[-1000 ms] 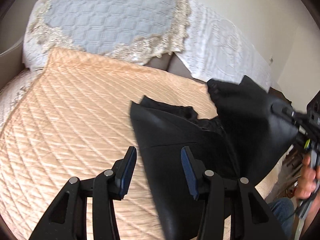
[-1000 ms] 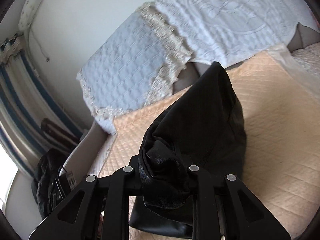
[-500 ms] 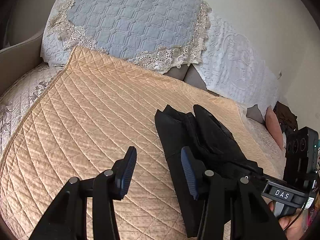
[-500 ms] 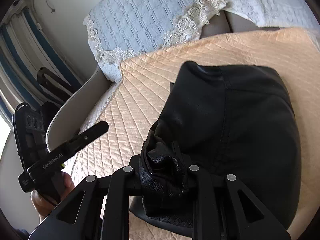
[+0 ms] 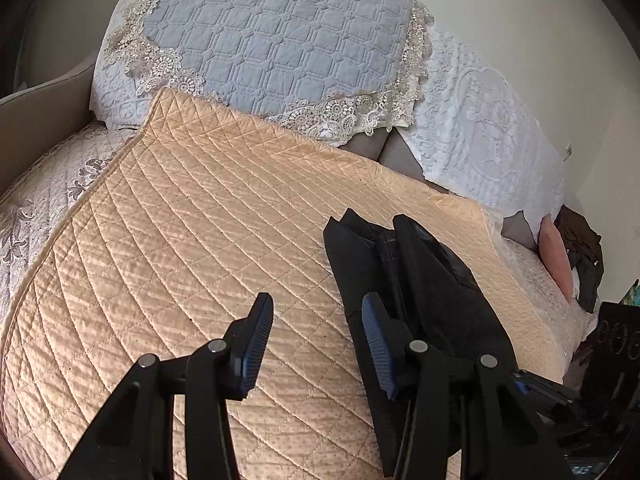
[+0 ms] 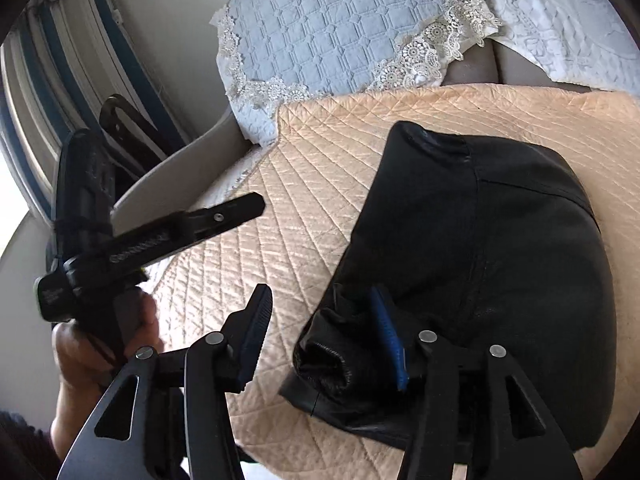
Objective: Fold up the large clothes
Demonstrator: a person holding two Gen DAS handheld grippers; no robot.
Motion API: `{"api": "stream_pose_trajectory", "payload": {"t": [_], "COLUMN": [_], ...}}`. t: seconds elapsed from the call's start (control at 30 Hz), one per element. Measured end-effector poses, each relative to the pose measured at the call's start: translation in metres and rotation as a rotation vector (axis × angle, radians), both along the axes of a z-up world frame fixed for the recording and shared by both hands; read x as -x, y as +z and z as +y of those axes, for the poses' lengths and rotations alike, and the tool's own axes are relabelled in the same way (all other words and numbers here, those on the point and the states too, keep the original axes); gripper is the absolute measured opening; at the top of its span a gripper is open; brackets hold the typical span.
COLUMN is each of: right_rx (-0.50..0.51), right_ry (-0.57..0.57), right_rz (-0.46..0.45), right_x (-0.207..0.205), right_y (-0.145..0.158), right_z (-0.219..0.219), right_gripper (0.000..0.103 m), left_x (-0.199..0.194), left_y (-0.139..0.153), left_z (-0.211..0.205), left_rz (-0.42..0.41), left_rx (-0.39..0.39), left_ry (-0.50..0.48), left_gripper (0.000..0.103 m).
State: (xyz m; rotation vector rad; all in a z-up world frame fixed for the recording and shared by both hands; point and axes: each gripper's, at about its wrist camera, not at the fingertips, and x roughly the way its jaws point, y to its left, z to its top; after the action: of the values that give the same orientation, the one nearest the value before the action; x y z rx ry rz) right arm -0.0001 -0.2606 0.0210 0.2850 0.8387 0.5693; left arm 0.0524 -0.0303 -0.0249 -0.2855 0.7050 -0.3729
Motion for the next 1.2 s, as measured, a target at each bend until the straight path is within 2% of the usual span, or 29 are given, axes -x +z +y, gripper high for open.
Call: {"api": "stream_pose_trajectory", "payload": {"t": [0.13,0.23,0.3,0.33,0.37,0.4,0.5,0.67,0.73,0.87,0.9,0.93,1.0,1.07,1.1,1.2], "right_rx": [-0.081,-0.099,-0.059,-0.020,0.012,0.024,0.079,0.019,0.016,-0.011,-0.005,0.000,0.017,0.028,0.020,0.052], "right_ry": [0.033,-0.060,-0.121,-0.138,-0.125,-0.097,-0.062,-0.057,-0.049,-0.089,-0.111,-0.125,-0.162,-0.191,-0.204,-0.190], "right_rz": [-0.056,-0.113,-0.095,-0.056,0.004,0.039,0.002,0.018,0.019,0.005,-0.012,-0.017,-0.012,0.005,0.010,0.031], "right_x": [0.019,0.029,0.026,0.020,0.013,0.012,0.023,0.022,0.023,0.022,0.022,0.020,0.016,0.016,0.016,0.016], "right_y": [0.024,0.031,0.020,0.009,-0.008,-0.023,-0.035,-0.036,-0.034,-0.016,-0.011,-0.008,-0.008,-0.013,-0.015,-0.026], "right_z": [-0.009,-0.031,-0.041,-0.041,-0.038,-0.033,-0.021,-0.031,-0.032,-0.051,-0.059,-0.064,-0.077,-0.085,-0.090,-0.087], "right_gripper": [0.053,0.053,0.040,0.026,0.021,0.020,0.019,0.017,0.017,0.017,0.017,0.017,0.017,0.017,0.017,0.017], "left_x": [0.002,0.007,0.009,0.010,0.011,0.012,0.012,-0.008,-0.025,-0.051,-0.055,-0.056,-0.054,-0.049,-0.043,-0.032], "left_y": [0.003,0.009,0.013,0.015,0.017,0.018,0.020,0.018,0.009,-0.013,-0.018,-0.022,-0.034,-0.046,-0.047,-0.042], "left_z": [0.001,-0.008,-0.019,-0.025,-0.031,-0.036,-0.044,-0.070,-0.083,-0.097,-0.100,-0.101,-0.098,-0.090,-0.088,-0.094], "left_rz": [-0.006,-0.028,-0.039,-0.045,-0.054,-0.061,-0.066,-0.037,0.021,0.142,0.158,0.159,0.152,0.169,0.154,0.093], "left_rx": [0.021,0.039,0.055,0.058,0.056,0.053,0.053,0.034,0.021,0.067,0.069,0.060,0.021,0.062,0.055,-0.033], "left_ry": [-0.002,-0.039,-0.081,-0.102,-0.119,-0.133,-0.163,-0.217,-0.235,-0.252,-0.252,-0.242,-0.178,-0.148,-0.143,-0.141], "left_gripper": [0.048,0.048,0.048,0.048,0.048,0.048,0.048,0.048,0.049,0.048,0.046,0.032,0.020,0.019,0.019,0.021]}}
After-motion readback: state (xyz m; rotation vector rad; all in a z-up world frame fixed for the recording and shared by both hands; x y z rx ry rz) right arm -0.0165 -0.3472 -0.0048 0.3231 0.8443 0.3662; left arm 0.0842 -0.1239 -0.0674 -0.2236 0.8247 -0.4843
